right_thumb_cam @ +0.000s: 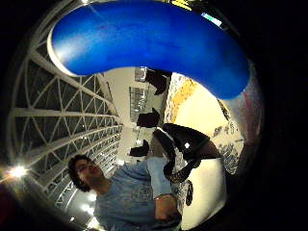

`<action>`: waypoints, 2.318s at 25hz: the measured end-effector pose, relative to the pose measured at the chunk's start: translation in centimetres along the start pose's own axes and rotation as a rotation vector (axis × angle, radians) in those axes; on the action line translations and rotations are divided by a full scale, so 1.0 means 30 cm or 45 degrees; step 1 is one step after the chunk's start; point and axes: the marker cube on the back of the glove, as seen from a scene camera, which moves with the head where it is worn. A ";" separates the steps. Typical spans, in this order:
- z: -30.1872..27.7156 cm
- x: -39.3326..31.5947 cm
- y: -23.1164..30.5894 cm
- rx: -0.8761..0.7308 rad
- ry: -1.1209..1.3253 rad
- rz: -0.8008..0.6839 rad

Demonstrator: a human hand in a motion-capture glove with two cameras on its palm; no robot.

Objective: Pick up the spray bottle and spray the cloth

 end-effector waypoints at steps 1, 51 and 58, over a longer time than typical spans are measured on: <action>0.006 0.000 -0.015 0.009 -0.017 0.003; 0.300 -0.348 -0.112 -0.750 0.415 0.221; 0.324 -0.333 -0.105 -0.829 0.442 0.293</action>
